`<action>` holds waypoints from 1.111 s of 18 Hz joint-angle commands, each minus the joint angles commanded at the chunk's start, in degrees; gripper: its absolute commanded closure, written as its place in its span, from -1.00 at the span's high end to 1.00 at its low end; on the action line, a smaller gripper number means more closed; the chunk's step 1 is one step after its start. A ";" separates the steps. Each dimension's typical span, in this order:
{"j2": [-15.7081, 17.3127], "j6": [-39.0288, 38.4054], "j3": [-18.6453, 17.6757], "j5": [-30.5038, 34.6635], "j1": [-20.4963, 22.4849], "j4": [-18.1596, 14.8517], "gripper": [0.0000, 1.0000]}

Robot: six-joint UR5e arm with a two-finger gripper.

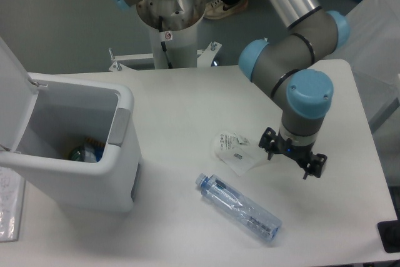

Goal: Place the trash in the trash can
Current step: 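Move the gripper over the white crumpled wrapper and lower it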

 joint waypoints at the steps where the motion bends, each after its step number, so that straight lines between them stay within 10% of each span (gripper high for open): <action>1: 0.09 0.18 -0.97 0.17 -0.09 0.09 1.00; 12: 4.66 20.22 -7.04 4.66 1.41 -5.19 1.00; 20: 3.52 19.25 -13.81 4.57 -0.09 7.47 1.00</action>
